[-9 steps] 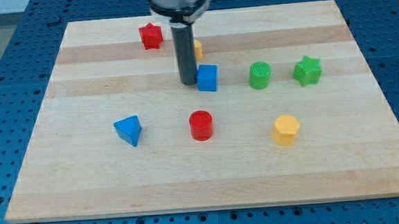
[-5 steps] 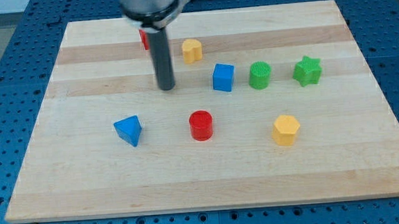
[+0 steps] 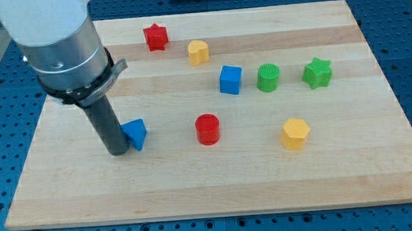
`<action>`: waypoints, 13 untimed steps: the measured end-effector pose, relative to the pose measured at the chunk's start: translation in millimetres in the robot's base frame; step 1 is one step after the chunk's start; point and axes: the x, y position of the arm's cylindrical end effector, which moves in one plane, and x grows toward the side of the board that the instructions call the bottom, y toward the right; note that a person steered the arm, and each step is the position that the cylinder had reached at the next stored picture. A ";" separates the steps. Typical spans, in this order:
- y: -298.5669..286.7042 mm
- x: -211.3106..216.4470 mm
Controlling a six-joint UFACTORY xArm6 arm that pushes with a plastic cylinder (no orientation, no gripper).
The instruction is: Slide the blue triangle towards the left side of the blue cube
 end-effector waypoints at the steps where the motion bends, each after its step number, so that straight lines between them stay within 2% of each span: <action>1: 14.3 -12.9; 2: 37.2 -33.4; 5: 63.7 -15.5; 8: 66.5 -51.0; 9: 76.6 -57.3; 11: 85.6 -43.3; 13: 85.6 -67.7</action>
